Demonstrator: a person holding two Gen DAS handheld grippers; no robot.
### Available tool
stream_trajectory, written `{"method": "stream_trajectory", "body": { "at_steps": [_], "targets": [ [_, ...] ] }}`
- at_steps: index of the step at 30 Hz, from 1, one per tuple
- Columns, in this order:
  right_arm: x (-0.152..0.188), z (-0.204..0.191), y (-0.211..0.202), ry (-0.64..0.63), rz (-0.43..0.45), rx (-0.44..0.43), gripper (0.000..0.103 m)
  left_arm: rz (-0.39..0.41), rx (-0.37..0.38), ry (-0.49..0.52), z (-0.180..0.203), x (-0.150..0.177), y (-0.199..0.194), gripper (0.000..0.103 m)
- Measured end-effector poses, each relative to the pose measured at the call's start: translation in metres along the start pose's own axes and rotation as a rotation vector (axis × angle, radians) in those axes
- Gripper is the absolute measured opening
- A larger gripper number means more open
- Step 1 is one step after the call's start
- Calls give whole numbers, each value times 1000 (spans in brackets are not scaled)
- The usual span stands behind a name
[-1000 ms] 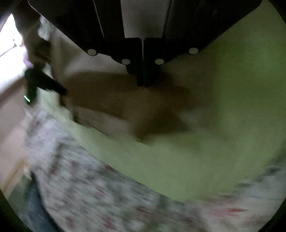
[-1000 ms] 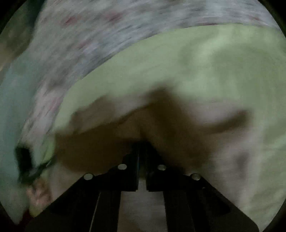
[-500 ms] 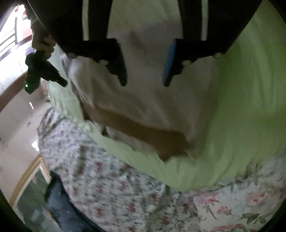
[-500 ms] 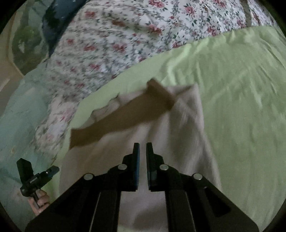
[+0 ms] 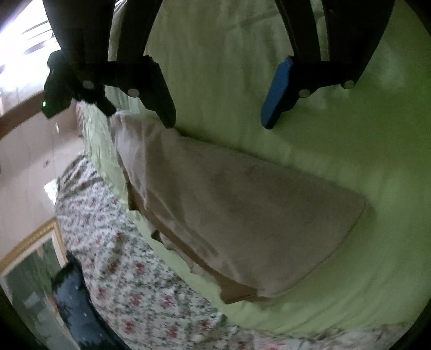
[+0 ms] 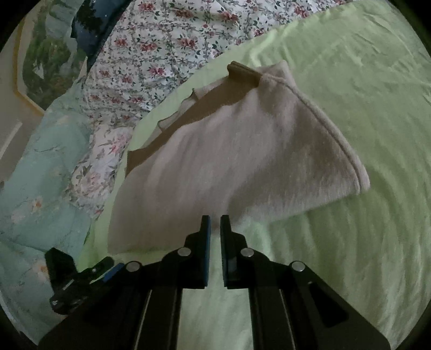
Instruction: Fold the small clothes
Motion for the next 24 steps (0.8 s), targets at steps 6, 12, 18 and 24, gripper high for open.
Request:
{"method": "stream_trajectory", "body": {
  "at_steps": [6,12,18,24],
  "targets": [
    [11,-6,-6,-14,-8,-5,8,29,2,-56,-1,-15,13,75],
    [11,-12,-4,-22,-19,-17,8,94,-18,-133,-20,-40,18,75],
    [3,-16,3,-29,-20,-24,8,179,-98,-203,-45,-78,19,69],
    [-26,-27,21,-74,-25,-29,8,203,-148,-174,-49,-110,32,30]
  ]
}}
Point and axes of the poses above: each gripper's, at about its wrist camera, not at the fingertips, and y roughly the way its jaws point, z to its right, x to its underside, the point moved 1 cm from there along y, roughly the way its jaws point, and after that the axes turned 7 degrees about y, right-handed, at the moved point
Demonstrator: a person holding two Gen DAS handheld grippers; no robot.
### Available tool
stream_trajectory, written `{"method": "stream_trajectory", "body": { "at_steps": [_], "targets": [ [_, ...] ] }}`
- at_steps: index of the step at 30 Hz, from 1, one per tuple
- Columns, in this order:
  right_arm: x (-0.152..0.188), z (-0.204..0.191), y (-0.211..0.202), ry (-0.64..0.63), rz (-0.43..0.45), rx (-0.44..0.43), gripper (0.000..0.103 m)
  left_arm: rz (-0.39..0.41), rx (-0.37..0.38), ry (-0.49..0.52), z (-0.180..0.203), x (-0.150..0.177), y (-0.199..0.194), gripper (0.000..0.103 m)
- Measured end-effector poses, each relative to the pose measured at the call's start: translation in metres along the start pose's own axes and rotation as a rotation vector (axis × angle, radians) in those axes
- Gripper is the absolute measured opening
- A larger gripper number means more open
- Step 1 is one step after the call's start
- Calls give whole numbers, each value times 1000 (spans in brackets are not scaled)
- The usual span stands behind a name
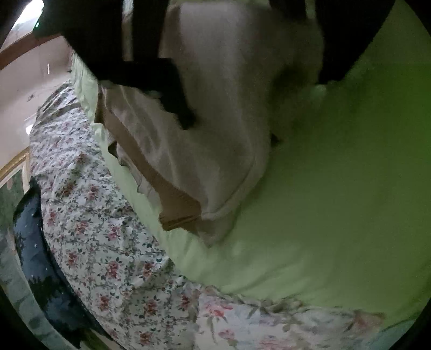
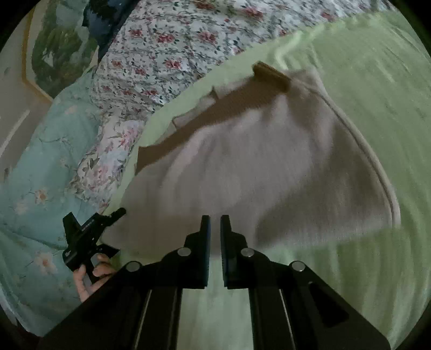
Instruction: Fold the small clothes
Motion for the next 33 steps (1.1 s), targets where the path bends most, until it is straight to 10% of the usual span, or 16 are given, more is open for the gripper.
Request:
{"method": "stream_trajectory", "body": {
  "at_steps": [4,15,19,20,27,33],
  "targets": [
    [-38,-10,12,-42,14,-14,8,55,-3,122,33,-11,-11,9],
    [-92,-1,23,-2,-42,-145,9,14,167,622,197,36,-15,8],
    [-99,4,38,51,-131,-274,76,-92,157,729,224,74,23,8],
    [-99,4,42,58,-144,-300,78,-111,152,741,226,80,30,8],
    [-99,-10,86,37,-239,-270,74,-125,121,751,229,91,42,8],
    [-107,-46,118,-74,-237,-180,20,-101,47,834,247,97,34,8]
  ]
}}
Point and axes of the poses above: each gripper's, at about its wrist camera, not at the fingertips, and y roughly the way its jaws point, z to its right, x to its underside, the point moved 1 cm from there along y, roughly the way its jaws point, and after that the axes turned 7 degrees about y, right-handed, at the moved point
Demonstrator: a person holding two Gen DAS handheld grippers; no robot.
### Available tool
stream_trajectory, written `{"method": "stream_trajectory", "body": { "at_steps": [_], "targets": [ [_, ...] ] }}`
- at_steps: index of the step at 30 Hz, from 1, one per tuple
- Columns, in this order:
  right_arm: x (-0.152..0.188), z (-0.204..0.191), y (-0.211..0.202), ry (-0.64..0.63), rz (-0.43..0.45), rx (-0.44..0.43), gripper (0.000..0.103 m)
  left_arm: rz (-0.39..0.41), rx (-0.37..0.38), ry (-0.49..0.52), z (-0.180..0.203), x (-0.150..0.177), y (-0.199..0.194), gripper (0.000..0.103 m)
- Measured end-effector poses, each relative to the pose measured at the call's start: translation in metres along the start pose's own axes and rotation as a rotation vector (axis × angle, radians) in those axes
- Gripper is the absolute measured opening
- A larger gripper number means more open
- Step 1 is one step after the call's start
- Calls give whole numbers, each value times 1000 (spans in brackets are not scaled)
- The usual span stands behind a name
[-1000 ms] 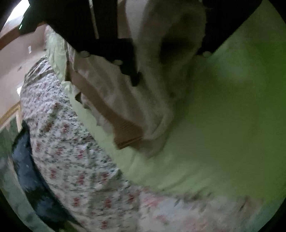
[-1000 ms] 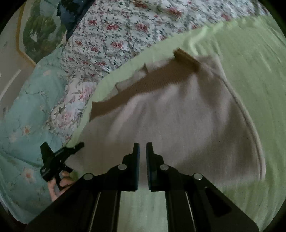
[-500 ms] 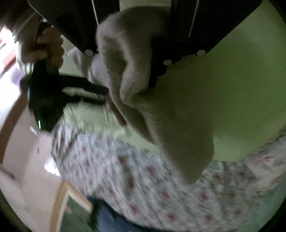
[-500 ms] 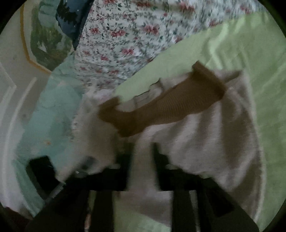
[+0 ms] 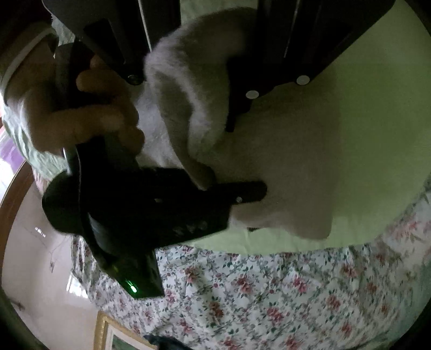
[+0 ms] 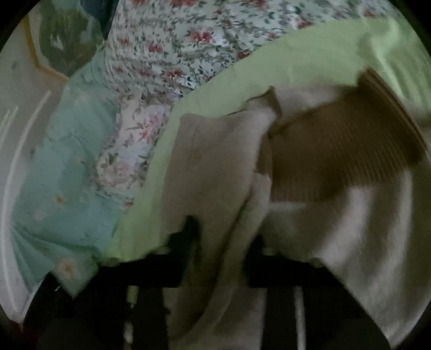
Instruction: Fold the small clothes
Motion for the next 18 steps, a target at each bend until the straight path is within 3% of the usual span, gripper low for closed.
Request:
{"method": "stream_trajectory", "body": {
  "at_steps": [4,8,15,18],
  "targets": [
    [-16,-22,-34,-88,69,-18,16,55,48,10,18,-29,-14,8],
    [-26,-24,-84,-178,139,38,16,68,137,15,50,-48,1,9],
    [-28,66,-109,-58,113,149,16,-77,242,-34,90,-33,74,9],
    [-22,91,-106,-22,106,176,16,-106,237,-28,96,-26,86,9]
  ]
}}
Point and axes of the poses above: each gripper's, at about its wrist camera, not at the fingertips, and y roughly the way its jaws point, z to its right, x to its underside, the point moved 1 cm from there along y, roughly the way its jaws point, and after that the axes turned 7 degrees about y, right-handed, at the moved point
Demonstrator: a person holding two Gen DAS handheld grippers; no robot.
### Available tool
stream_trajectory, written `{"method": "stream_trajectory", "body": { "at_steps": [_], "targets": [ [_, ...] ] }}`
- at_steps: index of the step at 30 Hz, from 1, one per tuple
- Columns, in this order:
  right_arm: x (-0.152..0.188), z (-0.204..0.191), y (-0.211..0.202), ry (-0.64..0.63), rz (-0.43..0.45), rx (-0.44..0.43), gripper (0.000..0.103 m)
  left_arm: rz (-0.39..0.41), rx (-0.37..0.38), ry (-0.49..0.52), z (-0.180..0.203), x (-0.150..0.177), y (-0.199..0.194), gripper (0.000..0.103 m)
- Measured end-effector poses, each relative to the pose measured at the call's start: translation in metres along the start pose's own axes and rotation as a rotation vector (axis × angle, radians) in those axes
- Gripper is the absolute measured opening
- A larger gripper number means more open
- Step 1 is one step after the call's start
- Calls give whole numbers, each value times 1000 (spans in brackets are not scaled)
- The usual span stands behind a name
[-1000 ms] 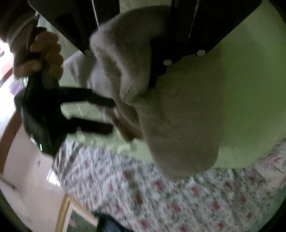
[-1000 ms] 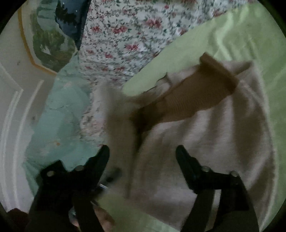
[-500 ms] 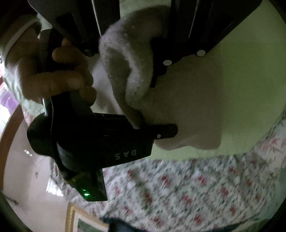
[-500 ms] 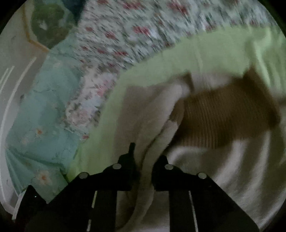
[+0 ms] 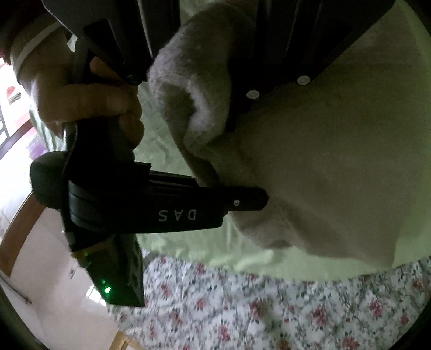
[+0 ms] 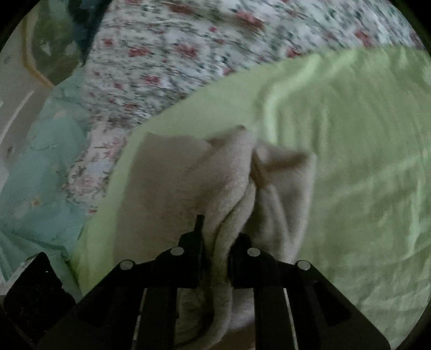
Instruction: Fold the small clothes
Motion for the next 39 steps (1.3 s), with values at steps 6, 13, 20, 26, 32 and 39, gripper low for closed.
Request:
{"method": "stream_trajectory", "body": {
  "at_steps": [6,13,20,26,32,39],
  "targets": [
    [7,5,9,-41,9,59,16,-31,43,33,5,5,-1,29],
    [13,2,-4,-69,51,158,16,-9,93,18,0,27,-61,67],
    [17,19,-33,53,113,244,57,76,8,-47,-51,39,-123,89],
    [26,15,-48,87,111,113,83,8,76,-195,-117,37,-101,89],
    [22,21,-19,118,25,78,83,-65,149,-320,-163,23,-47,89],
    [18,31,16,135,-63,30,81,-82,215,-332,-173,13,-6,92]
  ]
}}
Point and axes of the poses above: each gripper's, at about its wrist camera, not at the fingertips, and y roughly the way its jaws point, z to its right, x to its underside, the point moved 1 cm from there along y, roughly the way its jaws point, and after that the axes turned 7 degrees about y, right-handed, at the moved point
